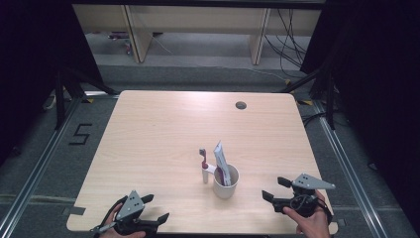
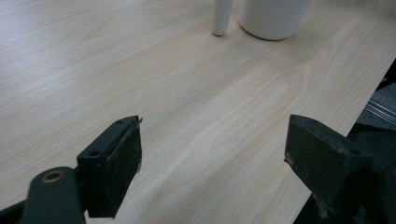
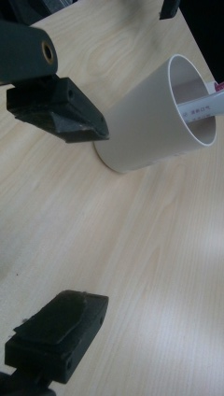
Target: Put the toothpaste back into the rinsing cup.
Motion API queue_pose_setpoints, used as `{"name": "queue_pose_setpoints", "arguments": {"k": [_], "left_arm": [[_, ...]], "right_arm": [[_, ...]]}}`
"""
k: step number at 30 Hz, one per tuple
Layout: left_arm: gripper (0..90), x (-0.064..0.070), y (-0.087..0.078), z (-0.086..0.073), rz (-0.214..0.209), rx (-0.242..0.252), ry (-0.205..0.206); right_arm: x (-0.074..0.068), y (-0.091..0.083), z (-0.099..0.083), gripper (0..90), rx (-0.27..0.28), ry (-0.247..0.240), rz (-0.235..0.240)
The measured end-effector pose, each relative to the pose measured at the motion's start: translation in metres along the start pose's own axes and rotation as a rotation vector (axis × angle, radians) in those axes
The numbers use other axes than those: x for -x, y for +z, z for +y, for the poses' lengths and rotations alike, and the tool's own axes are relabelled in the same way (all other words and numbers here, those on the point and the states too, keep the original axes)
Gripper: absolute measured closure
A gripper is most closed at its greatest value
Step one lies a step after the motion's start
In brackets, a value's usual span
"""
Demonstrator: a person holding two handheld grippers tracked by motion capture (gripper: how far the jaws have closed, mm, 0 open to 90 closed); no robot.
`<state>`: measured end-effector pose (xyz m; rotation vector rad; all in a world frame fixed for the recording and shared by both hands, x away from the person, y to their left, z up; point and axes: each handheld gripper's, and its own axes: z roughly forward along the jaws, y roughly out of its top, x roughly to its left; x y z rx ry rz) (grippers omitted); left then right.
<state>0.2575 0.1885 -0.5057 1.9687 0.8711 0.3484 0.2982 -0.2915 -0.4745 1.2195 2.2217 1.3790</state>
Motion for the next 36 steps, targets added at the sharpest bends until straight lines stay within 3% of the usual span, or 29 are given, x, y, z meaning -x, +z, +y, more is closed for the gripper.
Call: {"name": "queue_pose_setpoints", "arguments": {"k": [4,5,6,7,9,12,15,20,21,25,26,28,29,31,32,35,36], "left_arm": [[18.6,0.000,-0.001,0.000,0.003,-0.010,0.007],[18.6,0.000,-0.001,0.000,0.003,-0.010,0.007],[18.6,0.000,-0.001,0.000,0.003,-0.010,0.007],[18.6,-0.001,0.000,0.000,0.005,-0.007,0.008],[18.5,0.000,0.000,0.000,0.001,-0.004,0.006],[18.6,0.000,0.000,0.000,0.001,-0.001,0.001],[18.6,0.000,-0.001,0.000,0.006,-0.012,0.008],[18.5,0.001,0.000,0.000,0.004,-0.008,0.005],[18.5,0.000,0.000,0.000,-0.001,-0.007,0.004],[18.5,0.000,0.000,0.000,0.002,-0.013,0.009],[18.5,0.001,0.000,0.000,0.002,-0.012,0.008],[18.5,0.000,-0.001,0.000,0.002,-0.018,0.013],[18.5,0.000,0.000,-0.001,0.003,-0.018,0.011],[18.5,0.000,0.000,-0.001,0.001,-0.019,0.011],[18.5,0.000,0.000,-0.001,0.001,-0.020,0.012],[18.5,0.000,-0.001,-0.001,0.001,-0.024,0.017],[18.5,0.000,-0.001,-0.001,0.000,-0.025,0.017]], "right_arm": [[-0.002,-0.002,-0.005,15.8,-0.012,-0.016,0.019],[-0.001,-0.004,-0.007,15.8,-0.033,-0.044,-0.003],[-0.001,-0.004,-0.007,15.8,-0.033,-0.044,-0.003],[-0.004,-0.003,-0.009,15.8,-0.035,-0.004,0.011],[-0.001,-0.006,-0.011,15.8,-0.048,-0.042,-0.003],[-0.002,-0.007,-0.015,15.8,-0.042,-0.013,0.004],[-0.002,-0.011,-0.020,15.9,-0.093,-0.020,-0.009],[0.000,-0.012,-0.024,16.0,-0.107,-0.041,-0.014],[-0.002,-0.013,-0.024,16.0,-0.113,-0.016,-0.013],[0.001,-0.014,-0.027,16.0,-0.120,-0.048,-0.021],[-0.001,-0.015,-0.028,16.1,-0.132,-0.015,-0.015],[-0.001,-0.014,-0.029,16.1,-0.129,-0.020,-0.020],[0.001,-0.014,-0.029,16.1,-0.123,-0.051,-0.026],[-0.001,-0.015,-0.031,16.1,-0.133,-0.029,-0.034],[0.002,-0.015,-0.031,16.1,-0.139,-0.062,-0.045],[0.001,-0.015,-0.033,16.2,-0.145,-0.034,-0.034],[0.003,-0.016,-0.034,16.2,-0.143,-0.056,-0.041]]}}
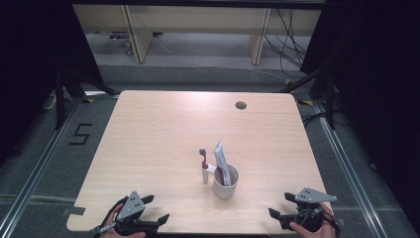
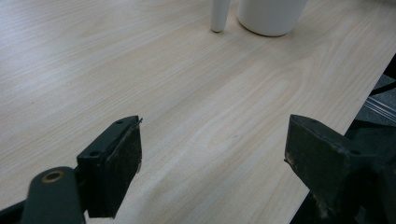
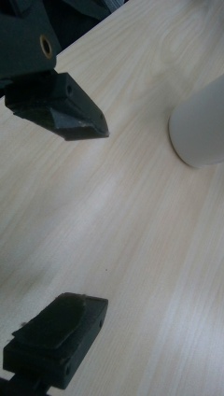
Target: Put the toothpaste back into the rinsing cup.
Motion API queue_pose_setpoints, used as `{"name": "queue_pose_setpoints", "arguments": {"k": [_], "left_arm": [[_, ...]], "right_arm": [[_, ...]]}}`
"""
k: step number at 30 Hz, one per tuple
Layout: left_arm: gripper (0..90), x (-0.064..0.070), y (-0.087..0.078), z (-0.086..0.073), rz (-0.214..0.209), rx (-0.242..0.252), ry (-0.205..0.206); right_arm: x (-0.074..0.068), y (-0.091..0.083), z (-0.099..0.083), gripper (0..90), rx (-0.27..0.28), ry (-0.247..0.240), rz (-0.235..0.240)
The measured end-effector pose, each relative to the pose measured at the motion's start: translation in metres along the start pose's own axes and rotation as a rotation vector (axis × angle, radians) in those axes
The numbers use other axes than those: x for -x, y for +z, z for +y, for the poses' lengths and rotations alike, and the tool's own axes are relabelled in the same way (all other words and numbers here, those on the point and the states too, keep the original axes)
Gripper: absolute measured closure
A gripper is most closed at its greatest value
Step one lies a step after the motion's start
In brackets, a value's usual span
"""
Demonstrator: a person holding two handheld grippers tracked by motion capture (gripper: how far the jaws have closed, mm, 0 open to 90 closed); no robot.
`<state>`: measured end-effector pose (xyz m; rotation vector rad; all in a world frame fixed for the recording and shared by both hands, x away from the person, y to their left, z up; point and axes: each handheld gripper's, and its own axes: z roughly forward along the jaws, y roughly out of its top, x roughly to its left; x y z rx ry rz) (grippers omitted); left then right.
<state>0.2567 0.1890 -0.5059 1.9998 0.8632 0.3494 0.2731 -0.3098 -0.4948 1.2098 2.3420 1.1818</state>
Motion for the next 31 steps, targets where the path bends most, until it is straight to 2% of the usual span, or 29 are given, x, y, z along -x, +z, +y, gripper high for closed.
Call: {"name": "queue_pose_setpoints", "arguments": {"k": [1,2,4,6,7,13,14,15,16,19,20,22,26,28,31], "left_arm": [[18.5,0.0000,0.0000,-0.0001,0.000,0.000,0.000],[18.5,0.0001,0.0002,-0.0002,0.000,0.000,-0.001],[18.5,0.0002,0.0003,-0.0002,0.000,0.000,-0.002],[18.5,0.0003,0.0003,-0.0002,0.000,0.000,-0.003],[18.5,0.0009,0.0010,-0.0004,-0.001,0.007,-0.012],[18.5,0.0011,0.0013,-0.0007,-0.002,0.004,-0.015],[18.5,0.0011,0.0013,-0.0007,-0.002,0.003,-0.014],[18.5,0.0012,0.0013,-0.0007,-0.002,0.002,-0.014],[18.5,0.0004,0.0008,-0.0006,0.002,-0.006,-0.004],[18.5,0.0012,0.0013,-0.0007,-0.002,0.002,-0.014],[18.5,0.0005,0.0009,-0.0007,0.002,-0.005,-0.006],[18.5,-0.0007,0.0003,-0.0006,0.006,-0.019,0.010],[18.5,-0.0001,0.0015,-0.0011,0.003,-0.013,0.003],[18.5,0.0013,0.0026,-0.0012,-0.006,0.010,-0.019],[18.5,0.0016,0.0019,-0.0011,-0.002,0.006,-0.023]], "right_arm": [[0.0002,0.0000,-0.0004,16.2,0.001,0.000,-0.002],[-0.0016,0.0004,-0.0012,16.2,-0.007,0.030,0.001],[0.0004,-0.0003,-0.0019,16.2,-0.017,0.009,0.001],[0.0006,-0.0009,-0.0026,16.3,-0.016,0.005,-0.008],[-0.0008,-0.0011,-0.0030,16.3,-0.023,0.028,0.000],[0.0017,-0.0012,-0.0042,16.3,-0.017,-0.004,-0.026],[0.0015,-0.0014,-0.0042,16.2,-0.018,-0.003,-0.024],[-0.0005,-0.0007,-0.0047,16.3,-0.025,0.024,-0.017],[0.0014,-0.0005,-0.0044,16.3,-0.020,-0.005,-0.030],[0.0019,-0.0006,-0.0046,16.3,-0.019,-0.010,-0.030],[-0.0004,-0.0005,-0.0049,16.2,-0.026,0.023,-0.021],[0.0020,-0.0011,-0.0046,16.2,-0.020,-0.007,-0.025],[0.0032,-0.0028,-0.0039,16.3,-0.021,-0.007,-0.023],[0.0033,-0.0033,-0.0045,16.2,-0.011,0.020,-0.025],[0.0061,-0.0038,-0.0052,16.1,-0.020,0.028,-0.031]]}}
